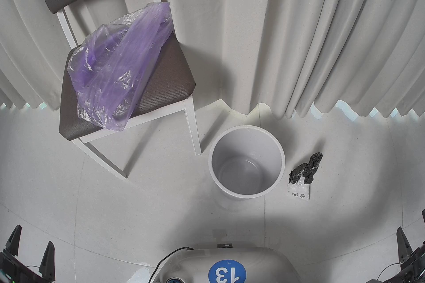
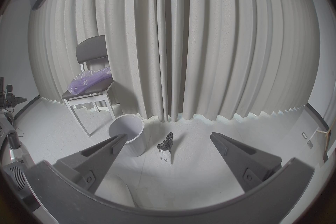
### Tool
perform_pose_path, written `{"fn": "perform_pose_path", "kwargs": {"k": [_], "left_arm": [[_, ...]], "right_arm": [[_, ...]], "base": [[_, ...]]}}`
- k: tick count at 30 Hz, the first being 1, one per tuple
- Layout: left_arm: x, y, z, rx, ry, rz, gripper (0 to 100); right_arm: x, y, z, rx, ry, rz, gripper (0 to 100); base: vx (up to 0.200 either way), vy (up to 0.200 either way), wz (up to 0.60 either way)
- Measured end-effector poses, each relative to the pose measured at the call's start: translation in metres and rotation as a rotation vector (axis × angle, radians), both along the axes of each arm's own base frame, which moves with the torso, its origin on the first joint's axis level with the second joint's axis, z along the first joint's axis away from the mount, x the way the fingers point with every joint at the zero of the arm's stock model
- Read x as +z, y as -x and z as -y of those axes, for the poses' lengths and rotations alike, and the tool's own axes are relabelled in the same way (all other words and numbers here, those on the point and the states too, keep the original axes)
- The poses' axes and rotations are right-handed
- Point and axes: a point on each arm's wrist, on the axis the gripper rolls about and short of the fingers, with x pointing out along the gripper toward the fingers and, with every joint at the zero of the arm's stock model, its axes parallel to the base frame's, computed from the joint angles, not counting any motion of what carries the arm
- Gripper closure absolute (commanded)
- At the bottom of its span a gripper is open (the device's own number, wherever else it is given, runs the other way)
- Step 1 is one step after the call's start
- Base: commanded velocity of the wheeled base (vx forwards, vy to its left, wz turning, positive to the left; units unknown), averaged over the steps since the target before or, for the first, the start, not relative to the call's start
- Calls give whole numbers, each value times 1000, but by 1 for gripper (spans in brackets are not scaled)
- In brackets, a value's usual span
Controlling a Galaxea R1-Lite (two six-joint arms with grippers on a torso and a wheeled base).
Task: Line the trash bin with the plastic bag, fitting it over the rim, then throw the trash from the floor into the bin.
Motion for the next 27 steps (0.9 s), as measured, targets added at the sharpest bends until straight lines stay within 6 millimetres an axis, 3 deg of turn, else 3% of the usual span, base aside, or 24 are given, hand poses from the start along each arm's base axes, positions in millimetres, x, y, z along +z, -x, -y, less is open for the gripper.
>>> {"fn": "perform_pose_path", "kwargs": {"k": [27], "left_arm": [[0, 0, 0, -20, -5, 0, 0]], "right_arm": [[0, 0, 0, 1, 4, 0, 0]], "base": [[0, 0, 0]]}}
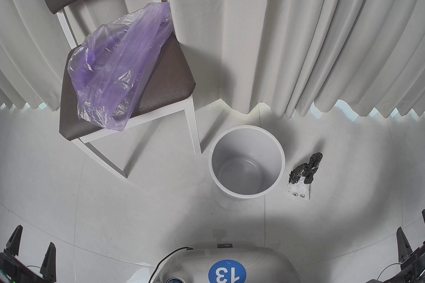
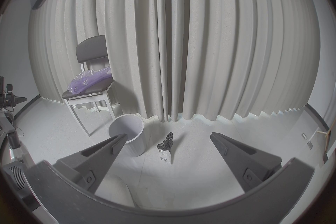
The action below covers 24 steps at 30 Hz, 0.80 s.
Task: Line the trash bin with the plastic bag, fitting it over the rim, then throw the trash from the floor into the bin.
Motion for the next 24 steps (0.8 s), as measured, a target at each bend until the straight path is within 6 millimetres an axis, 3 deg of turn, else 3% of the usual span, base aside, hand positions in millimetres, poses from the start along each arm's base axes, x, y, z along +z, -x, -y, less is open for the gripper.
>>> {"fn": "perform_pose_path", "kwargs": {"k": [15, 24], "left_arm": [[0, 0, 1, -50, -54, 5, 0], [0, 0, 0, -20, 28, -3, 0]], "right_arm": [[1, 0, -2, 67, 84, 9, 0], [0, 0, -2, 77, 71, 8, 0]], "base": [[0, 0, 0], [0, 0, 0]]}}
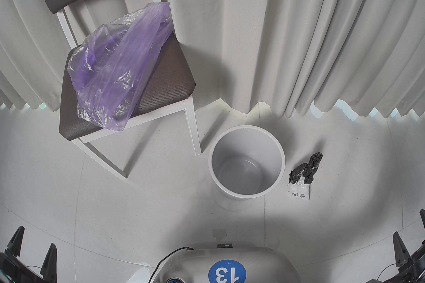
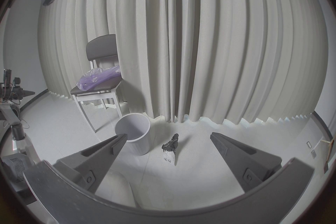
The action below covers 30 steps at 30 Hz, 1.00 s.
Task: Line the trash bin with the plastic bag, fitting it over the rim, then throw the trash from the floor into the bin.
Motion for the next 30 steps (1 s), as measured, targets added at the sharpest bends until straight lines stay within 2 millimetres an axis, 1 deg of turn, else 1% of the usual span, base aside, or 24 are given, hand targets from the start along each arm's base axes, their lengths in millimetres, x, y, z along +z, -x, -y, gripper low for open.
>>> {"fn": "perform_pose_path", "kwargs": {"k": [4, 12, 15, 18, 21, 27, 30], "left_arm": [[0, 0, 0, -16, -34, 2, 0], [0, 0, 0, -18, -10, 0, 0], [0, 0, 1, -24, -40, 2, 0], [0, 0, 1, -33, -70, 5, 0], [0, 0, 1, -34, -51, 3, 0], [0, 0, 1, -25, -23, 1, 0], [1, 0, 1, -33, -20, 9, 0]], "right_arm": [[0, 0, -1, 31, 35, 7, 0], [1, 0, 0, 20, -7, 7, 0], [1, 0, -1, 22, 32, 11, 0], [1, 0, -1, 24, 33, 11, 0], [2, 0, -1, 23, -5, 22, 0], [10, 1, -1, 37, -211, 54, 0], [14, 3, -1, 43, -243, 66, 0]], "base": [[0, 0, 0], [0, 0, 0], [0, 0, 0], [0, 0, 0], [0, 0, 0], [0, 0, 0], [0, 0, 0]]}}
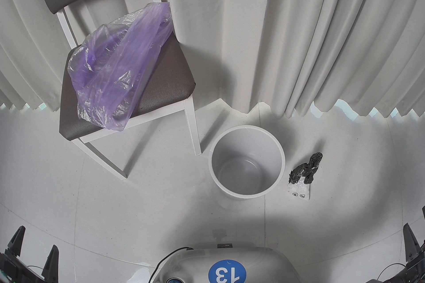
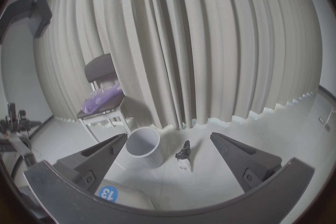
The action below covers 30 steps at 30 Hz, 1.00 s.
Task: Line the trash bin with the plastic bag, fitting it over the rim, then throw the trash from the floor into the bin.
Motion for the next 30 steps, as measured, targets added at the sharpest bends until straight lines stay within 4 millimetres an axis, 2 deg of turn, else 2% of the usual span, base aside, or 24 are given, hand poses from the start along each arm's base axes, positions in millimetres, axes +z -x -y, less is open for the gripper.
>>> {"fn": "perform_pose_path", "kwargs": {"k": [4, 8, 12, 17, 22, 27, 30], "left_arm": [[12, 3, 1, -64, 90, 53, 0], [36, 12, 3, -147, 216, 135, 0], [54, 18, 3, -177, 209, 190, 0], [89, 20, 4, -163, 127, 232, 0], [126, 11, 5, -122, 52, 202, 0], [155, -12, 4, -75, -52, 89, 0], [165, -28, 3, -51, -115, 11, 0]], "right_arm": [[6, 2, 0, 2, 62, 30, 0], [15, 5, 0, -3, 136, 59, 0], [29, 4, 0, -13, 159, 54, 0], [65, 2, 0, -15, 191, 75, 0], [105, -7, -1, -1, 234, 87, 0], [148, -25, -1, 10, 284, 94, 0], [164, -36, -1, 9, 319, 88, 0]], "base": [[0, 0, 0], [0, 0, 0], [0, 0, 0], [0, 0, 0], [0, 0, 0], [0, 0, 0], [0, 0, 0]]}}
